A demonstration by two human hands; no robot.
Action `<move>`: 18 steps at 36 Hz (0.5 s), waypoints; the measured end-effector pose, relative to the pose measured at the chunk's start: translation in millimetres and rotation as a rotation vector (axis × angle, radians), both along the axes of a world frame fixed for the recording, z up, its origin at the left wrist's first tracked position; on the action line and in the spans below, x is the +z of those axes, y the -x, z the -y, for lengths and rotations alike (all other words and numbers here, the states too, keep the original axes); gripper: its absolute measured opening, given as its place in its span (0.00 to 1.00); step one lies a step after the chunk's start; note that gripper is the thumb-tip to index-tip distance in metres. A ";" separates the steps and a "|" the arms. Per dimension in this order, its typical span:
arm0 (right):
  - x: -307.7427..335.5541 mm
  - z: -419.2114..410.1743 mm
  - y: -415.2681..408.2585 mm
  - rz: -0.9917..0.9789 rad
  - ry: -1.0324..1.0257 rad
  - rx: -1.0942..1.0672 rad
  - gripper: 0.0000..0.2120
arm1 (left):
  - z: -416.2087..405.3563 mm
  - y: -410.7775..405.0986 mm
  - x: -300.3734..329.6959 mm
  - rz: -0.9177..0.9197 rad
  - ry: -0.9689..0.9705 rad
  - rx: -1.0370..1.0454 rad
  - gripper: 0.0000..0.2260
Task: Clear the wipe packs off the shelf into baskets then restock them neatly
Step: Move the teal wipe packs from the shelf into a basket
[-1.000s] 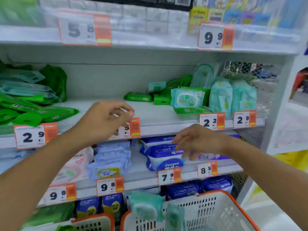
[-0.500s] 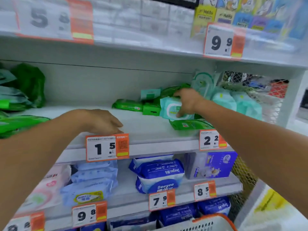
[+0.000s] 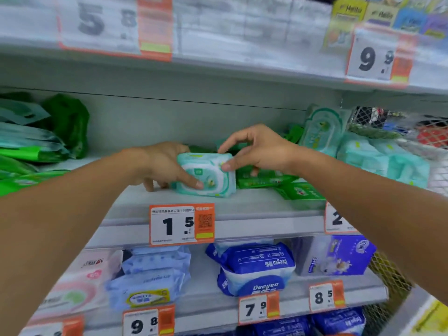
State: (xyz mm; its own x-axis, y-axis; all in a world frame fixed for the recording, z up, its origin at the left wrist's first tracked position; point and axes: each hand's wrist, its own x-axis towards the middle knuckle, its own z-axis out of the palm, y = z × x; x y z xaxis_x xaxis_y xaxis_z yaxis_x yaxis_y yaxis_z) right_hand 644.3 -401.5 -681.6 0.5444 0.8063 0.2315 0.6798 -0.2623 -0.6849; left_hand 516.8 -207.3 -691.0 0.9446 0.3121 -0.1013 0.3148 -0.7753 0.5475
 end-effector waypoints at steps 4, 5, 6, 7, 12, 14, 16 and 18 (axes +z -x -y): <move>23.1 -24.3 -26.1 0.339 0.025 -0.247 0.17 | -27.0 5.8 -8.8 0.092 0.142 0.080 0.17; 24.2 -30.4 -37.0 0.431 0.086 -0.324 0.20 | -33.5 7.2 -12.4 0.119 0.202 0.103 0.16; 21.9 -36.3 -48.6 0.519 0.196 -0.396 0.23 | -39.5 8.4 -16.4 0.143 0.267 0.126 0.17; 16.9 -42.5 -59.2 0.591 0.344 -0.441 0.27 | -45.1 9.4 -20.5 0.168 0.329 0.150 0.17; -8.3 -66.7 -84.2 0.635 0.523 -0.509 0.18 | -55.8 13.6 -30.0 0.244 0.518 0.206 0.18; -5.6 -65.2 -78.4 0.619 0.412 -0.476 0.15 | -55.7 17.1 -28.6 0.228 0.560 0.180 0.19; -0.6 -56.9 -63.3 0.574 0.242 -0.400 0.10 | -53.8 23.8 -24.7 0.195 0.578 0.145 0.19; 2.6 -42.3 -42.0 0.509 0.057 -0.305 0.06 | -51.5 35.0 -21.3 0.202 0.579 0.115 0.19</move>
